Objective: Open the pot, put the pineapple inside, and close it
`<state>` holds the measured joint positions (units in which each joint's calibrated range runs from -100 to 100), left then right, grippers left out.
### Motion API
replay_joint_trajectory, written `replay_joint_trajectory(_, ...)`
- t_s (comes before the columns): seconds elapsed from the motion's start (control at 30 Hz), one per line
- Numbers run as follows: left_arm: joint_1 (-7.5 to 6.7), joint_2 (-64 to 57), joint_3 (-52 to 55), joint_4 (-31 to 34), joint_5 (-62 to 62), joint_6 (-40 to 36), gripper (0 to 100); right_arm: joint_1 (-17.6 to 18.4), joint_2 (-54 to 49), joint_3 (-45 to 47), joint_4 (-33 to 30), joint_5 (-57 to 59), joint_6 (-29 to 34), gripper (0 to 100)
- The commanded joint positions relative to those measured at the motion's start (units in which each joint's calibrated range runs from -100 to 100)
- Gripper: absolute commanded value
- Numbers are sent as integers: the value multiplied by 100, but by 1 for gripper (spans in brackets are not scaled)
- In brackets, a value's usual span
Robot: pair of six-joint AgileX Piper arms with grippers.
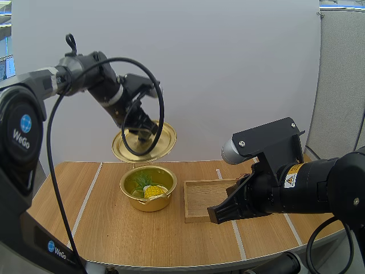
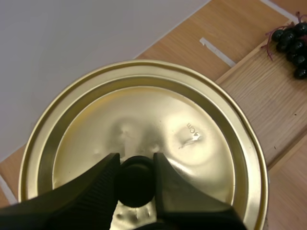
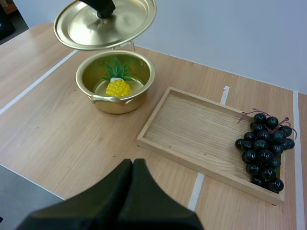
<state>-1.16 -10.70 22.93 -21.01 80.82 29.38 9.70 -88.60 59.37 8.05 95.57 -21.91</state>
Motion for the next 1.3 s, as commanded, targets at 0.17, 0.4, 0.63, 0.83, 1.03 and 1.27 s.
replay_joint_trajectory(0.17,-3,684,82,-379,-457,176,0,-25,-47,5,26,14,-41,0)
replay_joint_trajectory(0.4,-3,1233,82,-456,-537,259,0,-25,-47,5,26,14,-41,0)
replay_joint_trajectory(0.63,-3,1527,82,-423,-588,277,0,-25,-47,5,26,14,-41,0)
replay_joint_trajectory(0.83,-3,1580,82,-225,-555,277,0,-25,-47,5,26,14,-41,0)
replay_joint_trajectory(1.03,-3,1580,289,-228,-818,322,0,-25,-47,5,26,14,-41,0)
replay_joint_trajectory(1.27,-3,1580,784,-228,-1545,485,0,-25,-47,5,26,14,-41,0)
